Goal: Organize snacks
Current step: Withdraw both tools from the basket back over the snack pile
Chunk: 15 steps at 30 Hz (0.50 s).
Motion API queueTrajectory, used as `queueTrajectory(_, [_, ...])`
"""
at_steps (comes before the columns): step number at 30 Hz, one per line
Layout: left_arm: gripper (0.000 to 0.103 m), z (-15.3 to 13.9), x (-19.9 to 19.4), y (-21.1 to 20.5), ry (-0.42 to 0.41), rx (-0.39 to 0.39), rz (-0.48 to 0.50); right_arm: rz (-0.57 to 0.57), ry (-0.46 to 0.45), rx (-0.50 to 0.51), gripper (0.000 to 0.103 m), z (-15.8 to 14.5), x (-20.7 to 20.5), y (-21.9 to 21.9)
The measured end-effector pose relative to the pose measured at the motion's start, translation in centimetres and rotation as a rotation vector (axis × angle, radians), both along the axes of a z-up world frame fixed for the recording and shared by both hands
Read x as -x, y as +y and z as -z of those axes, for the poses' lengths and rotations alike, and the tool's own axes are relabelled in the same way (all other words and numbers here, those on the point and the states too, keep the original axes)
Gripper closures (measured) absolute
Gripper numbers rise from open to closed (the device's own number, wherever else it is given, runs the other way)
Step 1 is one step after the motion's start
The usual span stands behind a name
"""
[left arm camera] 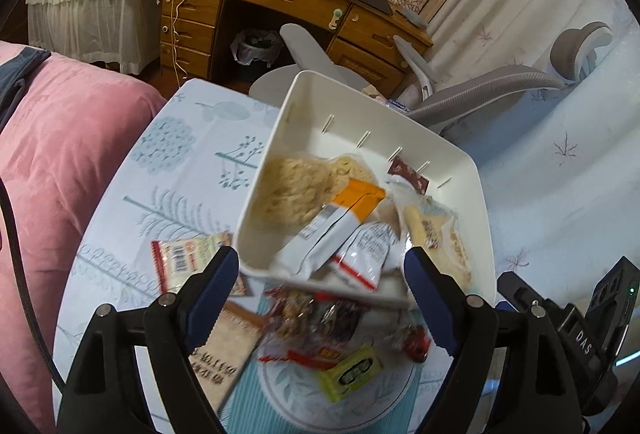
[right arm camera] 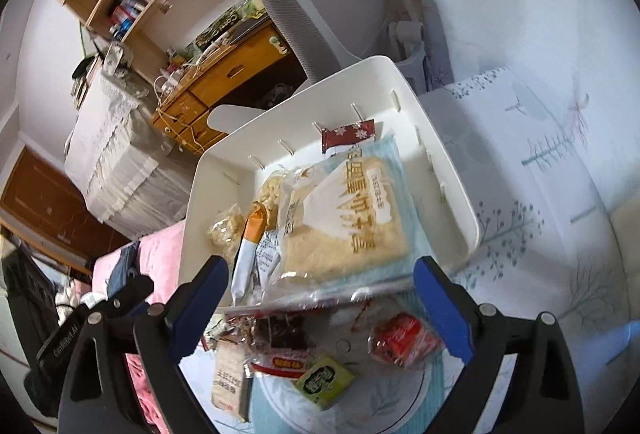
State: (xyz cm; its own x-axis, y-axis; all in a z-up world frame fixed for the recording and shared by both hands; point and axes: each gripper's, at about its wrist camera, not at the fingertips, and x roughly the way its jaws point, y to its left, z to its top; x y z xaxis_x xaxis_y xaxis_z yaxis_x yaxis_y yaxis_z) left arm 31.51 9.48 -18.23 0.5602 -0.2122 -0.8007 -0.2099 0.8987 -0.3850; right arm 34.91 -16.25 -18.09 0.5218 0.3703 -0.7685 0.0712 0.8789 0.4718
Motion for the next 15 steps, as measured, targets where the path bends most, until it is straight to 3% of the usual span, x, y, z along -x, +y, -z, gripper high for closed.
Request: queueTrajectory(15, [0.018, 0.9, 2.9, 5.5, 0.082, -0.039, 0.124, 0.236, 0.111, -0.025, 0.008, 2.1, 6.4, 4.0])
